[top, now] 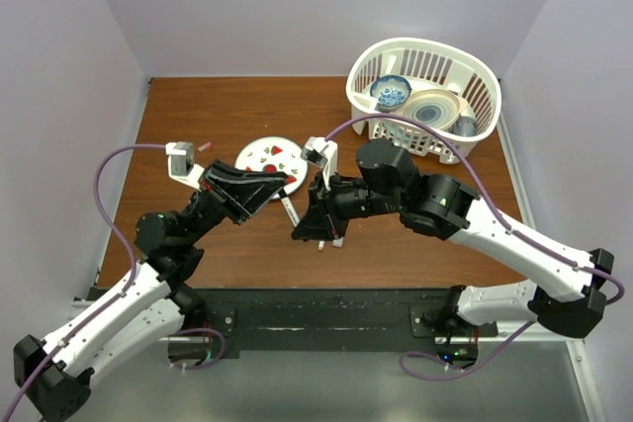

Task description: Insert the pens into the pen caps

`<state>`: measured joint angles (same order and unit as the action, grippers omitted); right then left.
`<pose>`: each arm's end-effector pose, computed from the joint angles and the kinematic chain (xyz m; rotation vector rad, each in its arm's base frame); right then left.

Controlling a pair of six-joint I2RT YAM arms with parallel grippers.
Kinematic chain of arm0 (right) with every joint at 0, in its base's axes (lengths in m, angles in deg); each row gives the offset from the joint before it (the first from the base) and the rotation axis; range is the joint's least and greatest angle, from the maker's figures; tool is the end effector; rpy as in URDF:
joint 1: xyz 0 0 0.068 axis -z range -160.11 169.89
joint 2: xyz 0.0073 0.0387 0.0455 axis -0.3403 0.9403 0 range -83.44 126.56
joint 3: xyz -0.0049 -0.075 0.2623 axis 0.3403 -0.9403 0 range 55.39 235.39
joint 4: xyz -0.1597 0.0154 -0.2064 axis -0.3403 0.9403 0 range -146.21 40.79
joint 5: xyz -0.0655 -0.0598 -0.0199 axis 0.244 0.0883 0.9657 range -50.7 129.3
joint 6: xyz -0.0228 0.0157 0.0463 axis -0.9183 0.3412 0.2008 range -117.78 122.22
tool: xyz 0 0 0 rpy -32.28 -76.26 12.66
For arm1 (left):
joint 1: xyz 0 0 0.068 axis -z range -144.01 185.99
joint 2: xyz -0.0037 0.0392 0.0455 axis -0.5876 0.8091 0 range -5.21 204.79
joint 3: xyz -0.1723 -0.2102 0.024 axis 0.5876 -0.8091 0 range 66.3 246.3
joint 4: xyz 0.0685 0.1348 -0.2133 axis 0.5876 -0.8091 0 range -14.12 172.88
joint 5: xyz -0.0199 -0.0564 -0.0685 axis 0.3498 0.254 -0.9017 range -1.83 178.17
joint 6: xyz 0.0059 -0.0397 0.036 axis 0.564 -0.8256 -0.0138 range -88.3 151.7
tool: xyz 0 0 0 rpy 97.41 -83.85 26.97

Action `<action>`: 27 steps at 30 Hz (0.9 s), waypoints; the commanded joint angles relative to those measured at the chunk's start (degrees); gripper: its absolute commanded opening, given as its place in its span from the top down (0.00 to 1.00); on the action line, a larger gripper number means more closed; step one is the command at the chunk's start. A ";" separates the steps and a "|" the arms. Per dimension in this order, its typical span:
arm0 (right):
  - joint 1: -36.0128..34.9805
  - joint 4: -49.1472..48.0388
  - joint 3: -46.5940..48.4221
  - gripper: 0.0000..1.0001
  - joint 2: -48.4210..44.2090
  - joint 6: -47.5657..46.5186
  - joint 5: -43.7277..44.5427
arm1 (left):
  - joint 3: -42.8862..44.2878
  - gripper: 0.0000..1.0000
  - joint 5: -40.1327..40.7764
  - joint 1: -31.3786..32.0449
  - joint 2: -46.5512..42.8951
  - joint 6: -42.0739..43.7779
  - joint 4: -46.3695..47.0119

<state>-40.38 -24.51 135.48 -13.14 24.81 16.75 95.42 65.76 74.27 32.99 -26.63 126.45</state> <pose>0.1178 0.2337 0.4229 -0.9693 1.9434 1.2839 0.1110 -0.1049 0.3580 0.2163 1.1552 -1.7059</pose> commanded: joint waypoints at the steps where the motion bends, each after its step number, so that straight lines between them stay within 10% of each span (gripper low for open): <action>1: 5.51 -34.77 9.03 1.00 0.44 1.14 9.54 | -7.14 1.00 -26.10 3.46 4.42 -8.45 1.39; 3: 5.86 -34.17 10.60 1.00 1.15 -0.08 9.45 | -10.22 1.00 -27.76 3.47 6.27 -13.82 11.42; 7: 6.92 -34.43 11.13 1.00 1.07 -1.76 9.54 | -7.43 1.00 -26.90 3.55 2.50 -5.07 -7.81; 16: 7.36 -32.32 15.88 1.00 4.67 -4.57 8.40 | -9.62 1.00 -27.07 3.82 4.34 -10.32 1.86; 27: 7.36 -36.28 -6.42 0.89 -3.58 3.16 6.11 | 4.61 1.00 -13.11 2.33 9.00 -6.28 -7.78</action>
<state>-37.01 -32.94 133.05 -12.64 24.00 11.44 97.37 68.99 74.10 39.46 -32.64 133.64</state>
